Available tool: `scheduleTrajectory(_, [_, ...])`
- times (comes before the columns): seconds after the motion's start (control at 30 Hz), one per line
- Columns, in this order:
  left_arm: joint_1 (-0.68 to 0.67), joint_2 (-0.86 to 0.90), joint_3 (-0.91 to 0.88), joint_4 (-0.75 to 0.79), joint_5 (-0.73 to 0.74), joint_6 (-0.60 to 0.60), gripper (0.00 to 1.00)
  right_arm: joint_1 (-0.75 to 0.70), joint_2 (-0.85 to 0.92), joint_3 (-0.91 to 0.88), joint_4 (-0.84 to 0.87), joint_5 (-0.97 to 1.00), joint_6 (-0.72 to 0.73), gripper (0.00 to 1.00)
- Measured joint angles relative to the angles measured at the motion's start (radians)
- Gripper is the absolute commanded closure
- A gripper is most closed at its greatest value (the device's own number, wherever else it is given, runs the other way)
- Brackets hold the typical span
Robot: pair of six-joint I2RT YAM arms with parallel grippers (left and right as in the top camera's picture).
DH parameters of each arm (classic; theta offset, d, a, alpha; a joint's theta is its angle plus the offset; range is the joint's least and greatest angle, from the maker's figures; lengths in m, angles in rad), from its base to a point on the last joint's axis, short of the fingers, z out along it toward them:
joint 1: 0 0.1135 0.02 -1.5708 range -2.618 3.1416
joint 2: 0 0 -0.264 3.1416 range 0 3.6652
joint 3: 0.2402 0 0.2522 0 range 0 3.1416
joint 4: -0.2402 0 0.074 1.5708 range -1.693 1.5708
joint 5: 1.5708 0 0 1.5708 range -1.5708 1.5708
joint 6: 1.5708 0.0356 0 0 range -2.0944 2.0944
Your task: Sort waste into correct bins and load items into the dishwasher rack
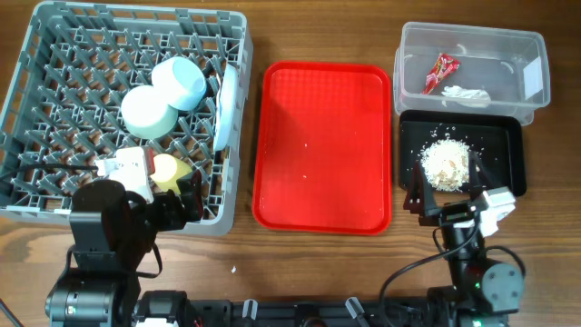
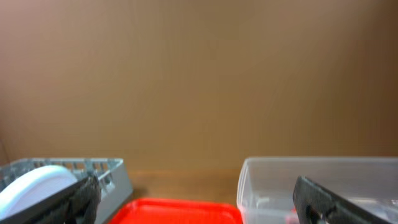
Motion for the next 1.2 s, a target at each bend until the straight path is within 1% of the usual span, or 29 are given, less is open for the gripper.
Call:
scheduleTrajectory(0.07, [0.000, 0.000, 0.000, 0.001, 0.000, 0.000, 0.00, 0.000, -0.007, -0.056, 0.078, 0.000, -0.006, 0.00])
scheduleTrajectory(0.17, [0.000, 0.000, 0.000, 0.001, 0.000, 0.000, 0.00, 0.000, -0.008, -0.088, 0.083, 0.000, -0.047, 0.00])
scheduleTrajectory(0.27, [0.000, 0.000, 0.000, 0.001, 0.000, 0.000, 0.00, 0.000, -0.010, -0.089, 0.034, -0.004, -0.127, 0.00])
scheduleTrajectory(0.37, [0.000, 0.000, 0.000, 0.001, 0.000, 0.000, 0.00, 0.000, -0.011, -0.089, -0.085, -0.007, -0.176, 0.00])
scheduleTrajectory(0.47, [0.000, 0.000, 0.000, 0.001, 0.000, 0.000, 0.00, 0.000, -0.013, -0.089, -0.192, -0.007, -0.180, 0.00])
scheduleTrajectory(1.2, [0.000, 0.000, 0.000, 0.000, 0.000, 0.000, 0.00, 0.000, -0.013, -0.089, -0.193, -0.007, -0.179, 0.00])
